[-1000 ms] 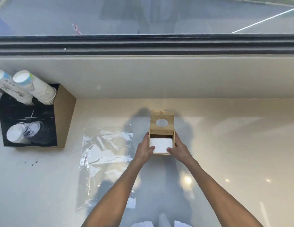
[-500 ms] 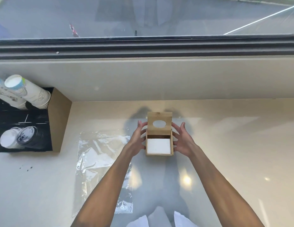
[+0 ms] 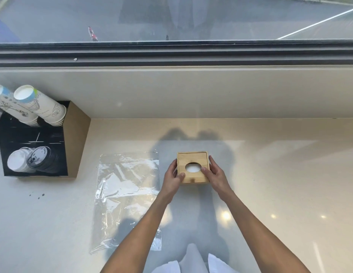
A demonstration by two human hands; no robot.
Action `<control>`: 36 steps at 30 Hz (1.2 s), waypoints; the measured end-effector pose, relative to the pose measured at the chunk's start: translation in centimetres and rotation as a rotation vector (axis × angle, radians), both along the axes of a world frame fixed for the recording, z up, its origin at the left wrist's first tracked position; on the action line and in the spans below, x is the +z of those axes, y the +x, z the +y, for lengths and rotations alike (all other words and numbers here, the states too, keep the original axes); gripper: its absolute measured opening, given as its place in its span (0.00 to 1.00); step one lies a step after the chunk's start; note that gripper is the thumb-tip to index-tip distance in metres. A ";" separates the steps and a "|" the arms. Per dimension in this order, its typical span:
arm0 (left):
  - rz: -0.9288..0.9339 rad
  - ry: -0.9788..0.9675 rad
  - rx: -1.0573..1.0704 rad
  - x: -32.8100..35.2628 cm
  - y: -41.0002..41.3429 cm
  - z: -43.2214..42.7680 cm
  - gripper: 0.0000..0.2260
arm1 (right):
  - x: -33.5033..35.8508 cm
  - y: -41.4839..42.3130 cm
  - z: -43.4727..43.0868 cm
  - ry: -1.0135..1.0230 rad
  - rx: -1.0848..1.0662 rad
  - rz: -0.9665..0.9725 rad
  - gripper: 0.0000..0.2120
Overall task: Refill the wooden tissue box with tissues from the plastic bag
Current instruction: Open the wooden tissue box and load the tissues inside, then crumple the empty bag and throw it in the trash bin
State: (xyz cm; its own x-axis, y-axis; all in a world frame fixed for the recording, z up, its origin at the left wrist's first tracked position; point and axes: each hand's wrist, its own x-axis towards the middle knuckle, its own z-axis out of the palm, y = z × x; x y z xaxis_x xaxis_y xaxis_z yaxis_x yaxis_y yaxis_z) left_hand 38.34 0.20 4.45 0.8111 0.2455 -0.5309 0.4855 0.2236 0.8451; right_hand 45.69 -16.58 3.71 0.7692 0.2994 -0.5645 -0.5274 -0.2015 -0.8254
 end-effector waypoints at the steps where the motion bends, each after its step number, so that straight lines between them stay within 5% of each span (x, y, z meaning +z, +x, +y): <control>1: -0.004 0.018 0.015 0.0 0.1 -0.1 0.27 | -0.1 0.0 0.0 -0.006 0.022 -0.038 0.29; 10: -0.042 0.093 -0.025 0.2 2.6 -0.1 0.27 | 0.7 2.4 1.0 -0.121 0.052 -0.116 0.22; 13: 0.026 0.087 -0.100 0.1 2.1 2.0 0.22 | 1.7 2.4 2.5 -0.368 0.036 -0.173 0.24; 15: 0.084 0.252 -0.027 0.0 -0.1 5.2 0.15 | 3.0 0.8 4.3 -0.622 -0.005 -0.423 0.20; 17: 0.125 0.508 0.130 -0.3 -4.1 9.5 0.11 | 3.6 -2.2 6.8 -0.603 0.007 -0.638 0.12; 19: 0.260 0.737 0.283 -0.6 -8.8 14.3 0.12 | 2.9 -5.9 9.0 -0.513 0.174 -0.602 0.08; 21: 0.536 0.826 0.353 -0.9 -13.5 18.5 0.16 | 1.3 -9.3 10.9 -0.484 0.410 -0.370 0.13; 23: 0.764 0.690 0.343 -0.9 -17.2 20.8 0.21 | -0.4 -11.5 12.3 -0.527 0.554 -0.170 0.25; 27: 0.548 0.243 0.413 -1.4 -21.5 20.9 0.19 | -2.3 -13.3 13.9 -0.419 0.426 0.007 0.32; 33: 0.480 0.053 0.357 0.2 -23.9 18.3 0.03 | -1.3 -13.9 12.8 -0.293 0.328 0.222 0.41; 36: 0.463 -0.043 0.311 0.7 -25.3 15.9 0.08 | -0.1 -15.3 11.0 -0.354 0.389 0.326 0.30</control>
State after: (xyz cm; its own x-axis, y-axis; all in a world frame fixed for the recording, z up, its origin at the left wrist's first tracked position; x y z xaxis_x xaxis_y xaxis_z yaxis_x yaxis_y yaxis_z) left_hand 13.08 16.06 5.19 0.3834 0.4059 -0.8296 0.7098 0.4452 0.5459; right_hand 30.42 -5.62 3.58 0.4127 0.2750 -0.8684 -0.5740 -0.6617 -0.4824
